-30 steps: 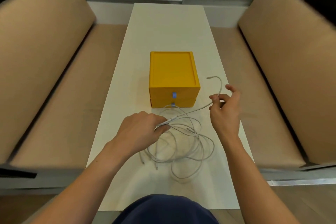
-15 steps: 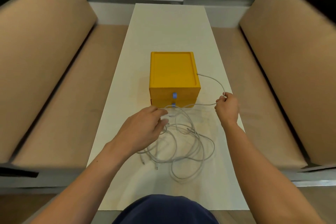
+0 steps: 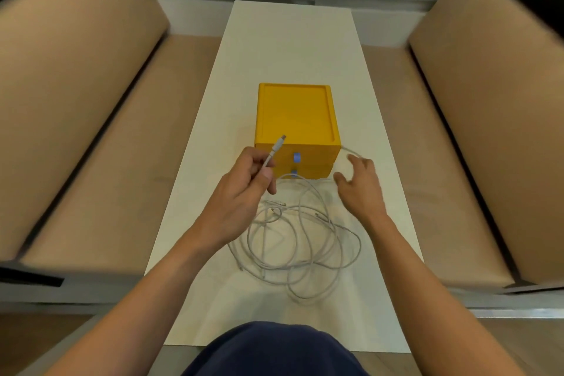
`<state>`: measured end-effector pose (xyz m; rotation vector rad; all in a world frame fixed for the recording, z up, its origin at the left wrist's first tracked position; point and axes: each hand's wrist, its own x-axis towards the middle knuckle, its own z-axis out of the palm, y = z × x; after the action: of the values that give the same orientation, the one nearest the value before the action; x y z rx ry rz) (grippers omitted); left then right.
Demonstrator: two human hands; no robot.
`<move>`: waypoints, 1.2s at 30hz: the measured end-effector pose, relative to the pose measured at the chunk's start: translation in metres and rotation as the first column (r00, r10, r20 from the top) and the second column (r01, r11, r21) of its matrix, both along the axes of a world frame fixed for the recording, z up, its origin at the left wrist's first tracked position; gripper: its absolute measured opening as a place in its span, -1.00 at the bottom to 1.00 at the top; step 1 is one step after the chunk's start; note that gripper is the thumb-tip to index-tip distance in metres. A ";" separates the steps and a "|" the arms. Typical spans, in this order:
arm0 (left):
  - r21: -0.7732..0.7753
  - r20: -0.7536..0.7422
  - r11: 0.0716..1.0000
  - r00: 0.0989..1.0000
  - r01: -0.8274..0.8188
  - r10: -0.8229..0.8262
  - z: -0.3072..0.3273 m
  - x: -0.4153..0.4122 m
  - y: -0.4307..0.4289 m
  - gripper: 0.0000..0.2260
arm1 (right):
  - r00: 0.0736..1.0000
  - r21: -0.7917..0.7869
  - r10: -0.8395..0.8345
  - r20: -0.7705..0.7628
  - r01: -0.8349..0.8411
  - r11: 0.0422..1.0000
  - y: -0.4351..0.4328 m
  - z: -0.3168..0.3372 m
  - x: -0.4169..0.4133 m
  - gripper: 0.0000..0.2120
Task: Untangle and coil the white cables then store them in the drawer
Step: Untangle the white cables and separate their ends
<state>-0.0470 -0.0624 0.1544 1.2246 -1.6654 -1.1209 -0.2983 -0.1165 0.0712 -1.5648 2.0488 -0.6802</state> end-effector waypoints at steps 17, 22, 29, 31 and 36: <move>0.172 -0.650 0.974 0.725 -0.149 0.225 0.067 0.060 0.017 -0.78 | 0.593 0.250 0.798 0.108 -0.793 0.556 0.094 0.053 0.090 -0.69; 0.250 -0.604 0.952 0.740 -0.177 0.296 0.040 0.065 0.031 -0.67 | 0.475 0.466 0.878 0.053 -0.790 0.399 0.118 0.030 0.099 -0.55; 0.262 -0.465 0.929 0.810 -0.260 0.358 0.021 0.074 0.047 -0.61 | 0.507 0.322 0.844 0.174 -0.840 0.438 0.067 0.060 0.103 -0.37; 0.265 -0.461 0.927 0.810 -0.263 0.362 0.018 0.078 0.049 -0.60 | 0.569 0.116 0.819 -0.070 -0.811 0.573 0.055 0.046 0.128 -0.48; 0.225 -0.410 0.933 0.841 -0.282 0.353 0.011 0.082 0.052 -0.62 | 0.169 0.159 0.813 -0.557 -0.940 0.303 0.044 -0.032 0.175 -0.68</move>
<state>0.0354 -0.0105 0.1655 1.1773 -1.0006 -1.2237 -0.1237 -0.0724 0.0393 -2.9300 0.8332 0.0815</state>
